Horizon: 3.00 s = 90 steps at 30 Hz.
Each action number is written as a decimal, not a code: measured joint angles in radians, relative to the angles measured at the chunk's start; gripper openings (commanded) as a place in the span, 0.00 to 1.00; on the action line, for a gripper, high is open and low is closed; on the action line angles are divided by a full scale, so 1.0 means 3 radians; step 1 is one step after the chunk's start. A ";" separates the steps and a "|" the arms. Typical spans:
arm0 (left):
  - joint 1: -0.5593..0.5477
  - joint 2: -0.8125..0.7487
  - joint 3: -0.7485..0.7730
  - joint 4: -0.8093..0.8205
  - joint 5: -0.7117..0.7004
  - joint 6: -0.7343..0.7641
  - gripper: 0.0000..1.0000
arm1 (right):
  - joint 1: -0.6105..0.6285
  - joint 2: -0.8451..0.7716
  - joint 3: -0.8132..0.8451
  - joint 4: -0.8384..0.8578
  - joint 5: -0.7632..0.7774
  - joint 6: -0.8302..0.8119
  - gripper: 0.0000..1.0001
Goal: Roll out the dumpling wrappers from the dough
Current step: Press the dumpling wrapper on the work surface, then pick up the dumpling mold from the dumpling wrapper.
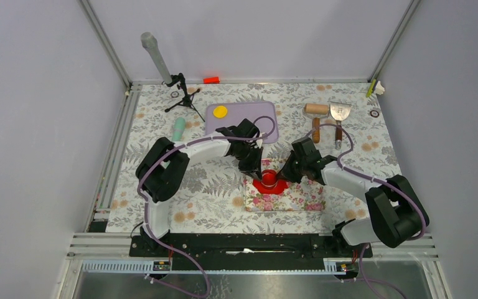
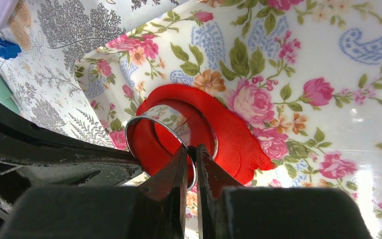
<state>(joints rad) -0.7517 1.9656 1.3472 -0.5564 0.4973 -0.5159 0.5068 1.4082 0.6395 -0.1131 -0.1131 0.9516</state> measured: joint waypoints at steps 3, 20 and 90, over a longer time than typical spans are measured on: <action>-0.0025 -0.0052 -0.0056 0.0056 -0.0048 0.0001 0.00 | -0.0039 0.0045 0.0043 -0.0036 -0.0076 -0.0055 0.00; -0.0043 0.0423 0.0707 -0.0671 -0.0023 -0.0027 0.00 | -0.0092 -0.0423 -0.0458 0.0380 -0.0093 0.0085 0.00; -0.0285 -0.0601 0.0577 -0.0935 -0.0319 0.0186 0.00 | -0.0140 -0.0546 0.0345 -0.0509 -0.0095 -0.0055 0.00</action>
<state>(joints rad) -0.8371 1.7851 1.5204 -0.8368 0.4015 -0.4603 0.4648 1.2446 0.7429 -0.2657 -0.1417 0.9352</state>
